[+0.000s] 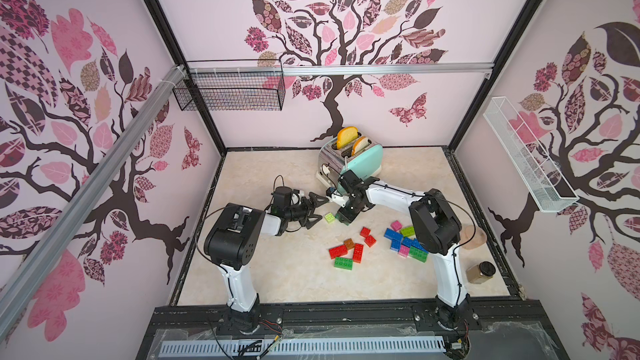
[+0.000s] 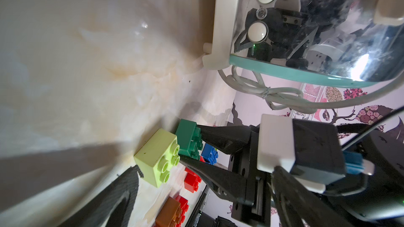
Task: Assemble a heart with lego
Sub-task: Adjust the lego brick at the center of the board.
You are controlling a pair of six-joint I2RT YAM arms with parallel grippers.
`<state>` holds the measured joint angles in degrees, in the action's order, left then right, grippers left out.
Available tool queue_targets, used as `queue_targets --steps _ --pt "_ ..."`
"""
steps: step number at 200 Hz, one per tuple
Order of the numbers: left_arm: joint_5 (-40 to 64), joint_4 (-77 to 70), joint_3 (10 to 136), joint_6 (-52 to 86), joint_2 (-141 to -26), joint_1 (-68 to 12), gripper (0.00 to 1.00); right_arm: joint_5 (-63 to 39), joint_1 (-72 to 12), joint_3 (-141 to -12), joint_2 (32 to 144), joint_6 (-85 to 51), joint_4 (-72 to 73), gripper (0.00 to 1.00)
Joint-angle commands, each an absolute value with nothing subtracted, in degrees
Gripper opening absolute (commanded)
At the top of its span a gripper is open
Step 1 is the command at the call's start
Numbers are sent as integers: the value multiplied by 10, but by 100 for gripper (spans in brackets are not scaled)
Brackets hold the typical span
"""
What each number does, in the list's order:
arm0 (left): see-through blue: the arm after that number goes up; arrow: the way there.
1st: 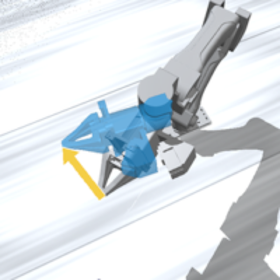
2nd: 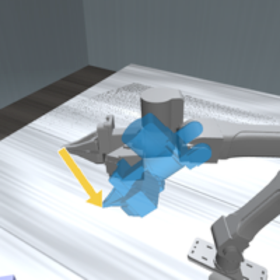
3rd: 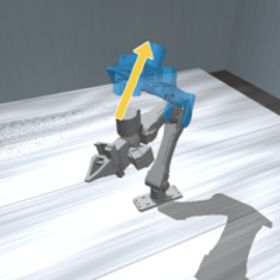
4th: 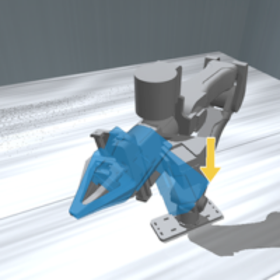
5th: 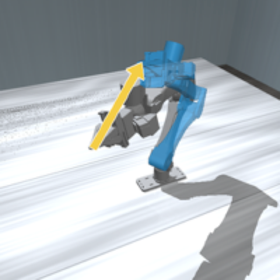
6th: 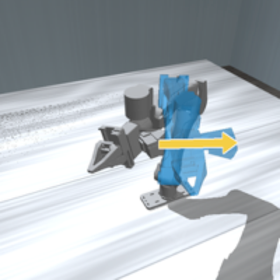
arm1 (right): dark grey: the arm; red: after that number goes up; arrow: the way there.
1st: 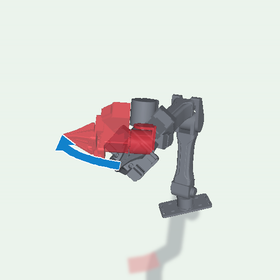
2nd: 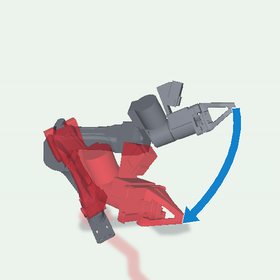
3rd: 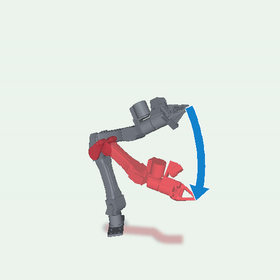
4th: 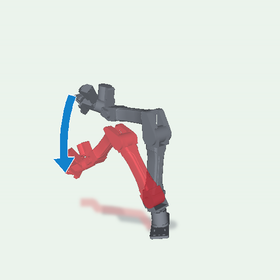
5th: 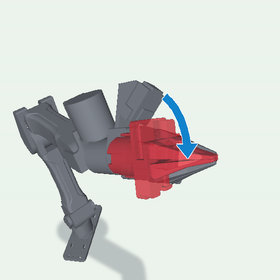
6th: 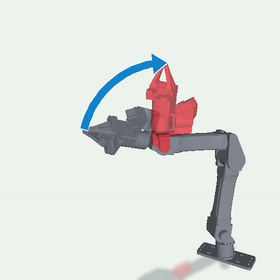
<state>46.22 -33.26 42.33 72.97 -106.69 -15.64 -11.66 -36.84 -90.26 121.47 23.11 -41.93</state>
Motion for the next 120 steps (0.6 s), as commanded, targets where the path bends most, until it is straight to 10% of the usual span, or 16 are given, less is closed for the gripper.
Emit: queue_targets --steps 1,120 --pt "467 -358 431 736 -1076 -165 97 -130 -384 -902 1220 237 -419 33" --pt "443 -392 409 775 -1088 -156 97 -142 -424 -894 1228 242 -402 33"
